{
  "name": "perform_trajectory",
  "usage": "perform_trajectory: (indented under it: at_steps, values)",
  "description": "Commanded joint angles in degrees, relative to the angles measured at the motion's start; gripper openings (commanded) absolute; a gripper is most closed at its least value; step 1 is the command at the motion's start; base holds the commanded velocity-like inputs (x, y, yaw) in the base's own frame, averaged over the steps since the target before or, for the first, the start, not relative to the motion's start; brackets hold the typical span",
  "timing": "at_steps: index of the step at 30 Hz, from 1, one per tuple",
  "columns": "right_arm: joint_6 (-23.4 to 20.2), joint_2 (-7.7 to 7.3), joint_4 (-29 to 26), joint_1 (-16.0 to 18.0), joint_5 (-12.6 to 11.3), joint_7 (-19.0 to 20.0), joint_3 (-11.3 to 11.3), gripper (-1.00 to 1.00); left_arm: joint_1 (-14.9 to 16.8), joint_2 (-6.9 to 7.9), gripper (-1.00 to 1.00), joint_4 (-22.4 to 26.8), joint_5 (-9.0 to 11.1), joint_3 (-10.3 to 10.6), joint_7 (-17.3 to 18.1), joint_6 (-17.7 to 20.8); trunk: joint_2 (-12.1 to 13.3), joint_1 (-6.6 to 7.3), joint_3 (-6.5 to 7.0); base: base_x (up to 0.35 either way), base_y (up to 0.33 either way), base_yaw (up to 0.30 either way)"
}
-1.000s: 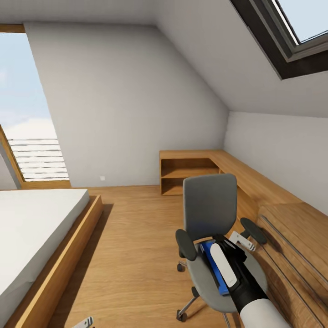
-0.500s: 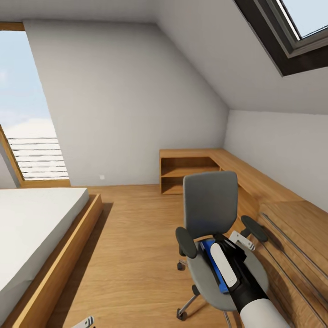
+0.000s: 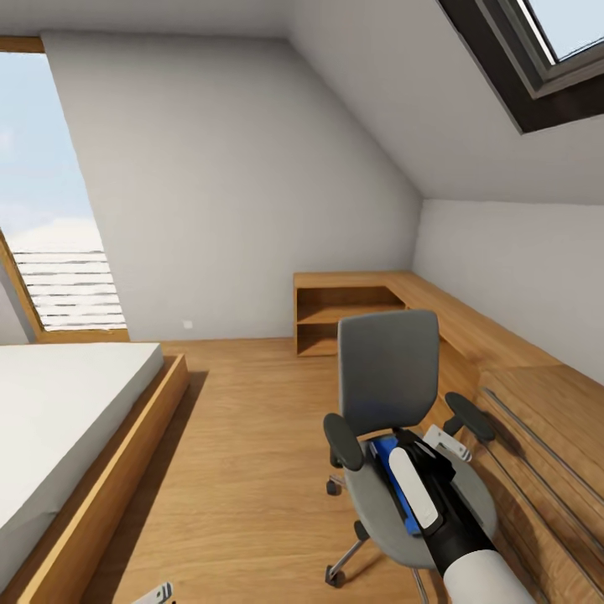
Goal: In the bedroom, organize the workspace by keeping the computer under the desk, ensuring the monitor is on the desk, placing the keyboard on the desk next to the monitor, placing the mouse on the desk next to the keyboard, moving the folder from the swivel chair onto the desk next to the mouse, stacking the notebook on top of the folder with the pen on top of the notebook, and positioning the swivel chair next to the desk.
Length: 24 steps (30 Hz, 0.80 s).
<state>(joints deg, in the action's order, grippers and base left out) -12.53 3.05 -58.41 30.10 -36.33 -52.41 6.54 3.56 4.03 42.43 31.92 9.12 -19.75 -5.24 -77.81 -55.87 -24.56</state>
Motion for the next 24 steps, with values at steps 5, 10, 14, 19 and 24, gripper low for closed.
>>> perform_trajectory:
  at_steps: [5, 10, 14, 19, 24]
  values:
    - [1.21, -0.21, -0.09, 0.04, 0.22, -0.07, 0.45, 1.0, 0.05, 0.1, 1.0, 0.02, 0.6, 0.46, -0.46, -0.38, -2.06, -1.1, -0.97, 0.0, 0.0, 0.0]
    - [1.62, -0.83, 0.18, 0.04, 1.2, 1.64, 0.6, 1.0, 0.05, 0.1, 1.0, 0.02, 0.6, 0.46, -0.46, -0.38, -4.06, -2.2, -1.87, 0.0, 0.0, 0.0]
    - [1.73, -1.68, 0.32, 0.04, 3.52, 4.83, 0.57, 1.0, 0.05, 0.1, 1.0, 0.02, 0.6, 0.45, -0.46, -0.38, -5.67, -3.08, -2.58, 0.0, 0.0, 0.0]
    - [1.75, -3.55, 1.01, 0.04, 6.06, 9.9, 0.05, 1.0, 0.05, 0.1, 1.0, 0.02, 0.61, 0.46, -0.46, -0.38, -7.67, -4.18, -3.48, 0.0, 0.0, 0.0]
    - [1.81, -6.21, 3.8, 0.08, 6.41, 12.86, -0.76, 1.0, 0.05, 0.1, 1.0, 0.02, 0.7, 0.52, -0.46, -0.38, -9.68, -5.28, -4.38, 0.0, 0.0, 0.0]
